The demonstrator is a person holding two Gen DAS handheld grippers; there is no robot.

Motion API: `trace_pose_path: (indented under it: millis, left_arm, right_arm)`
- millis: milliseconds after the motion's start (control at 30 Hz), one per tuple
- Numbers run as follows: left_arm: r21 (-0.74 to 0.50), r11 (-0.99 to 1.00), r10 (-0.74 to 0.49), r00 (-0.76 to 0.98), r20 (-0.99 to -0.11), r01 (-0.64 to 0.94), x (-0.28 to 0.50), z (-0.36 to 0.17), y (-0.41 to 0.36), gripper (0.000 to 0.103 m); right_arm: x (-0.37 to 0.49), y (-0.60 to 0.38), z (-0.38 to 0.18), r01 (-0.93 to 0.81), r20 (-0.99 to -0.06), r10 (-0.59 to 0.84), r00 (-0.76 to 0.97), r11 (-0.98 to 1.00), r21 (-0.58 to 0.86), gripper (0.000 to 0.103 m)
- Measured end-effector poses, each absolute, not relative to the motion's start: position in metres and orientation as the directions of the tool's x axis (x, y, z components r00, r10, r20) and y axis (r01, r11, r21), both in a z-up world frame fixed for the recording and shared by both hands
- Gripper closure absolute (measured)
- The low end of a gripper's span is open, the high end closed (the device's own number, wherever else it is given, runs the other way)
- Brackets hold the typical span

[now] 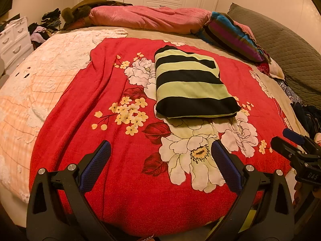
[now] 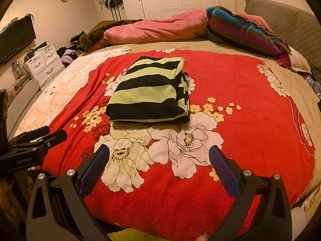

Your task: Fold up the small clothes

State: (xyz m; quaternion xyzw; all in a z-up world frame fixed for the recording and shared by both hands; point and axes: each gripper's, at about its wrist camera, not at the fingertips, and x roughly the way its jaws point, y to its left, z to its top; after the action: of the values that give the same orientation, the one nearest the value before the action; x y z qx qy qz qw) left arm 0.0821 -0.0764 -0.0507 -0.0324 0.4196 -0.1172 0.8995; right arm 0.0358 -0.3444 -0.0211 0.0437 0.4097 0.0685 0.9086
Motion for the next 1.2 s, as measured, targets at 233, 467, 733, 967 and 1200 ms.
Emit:
trace_pose_path:
  millis: [233,467,733,967,1200]
  left_arm:
    - [-0.153,0.970,-0.237,0.622,-0.746,0.187,0.0815,-0.0505,-0.0773,0.009]
    - [-0.156,0.969,-0.244,0.621,-0.745,0.193,0.0807,-0.0503,-0.0776,0.009]
    - [-0.154,0.968,-0.244,0.621,-0.745,0.196,0.0808,-0.0502,-0.0788,0.009]
    - [-0.162,0.965,-0.257,0.617,-0.743,0.208,0.0793,-0.0480,-0.0832,0.009]
    - [-0.167,0.962,-0.268,0.618,-0.739,0.219,0.0790,-0.0471,-0.0842,0.009]
  right_arm:
    - [0.0352,-0.3433,-0.0231,-0.089,-0.743,0.163,0.650,0.986,0.139,0.004]
    - [0.0352,-0.3434,-0.0232,-0.088,-0.744,0.163,0.648,0.986,0.139,0.004]
    - [0.0350,-0.3436,-0.0237,-0.087,-0.743,0.161,0.650,0.987,0.138,0.004]
    - [0.0339,-0.3444,-0.0240,-0.077,-0.742,0.154,0.652,0.988,0.137,0.004]
    - [0.0352,-0.3473,-0.0237,-0.051,-0.743,0.135,0.655,0.990,0.134,0.004]
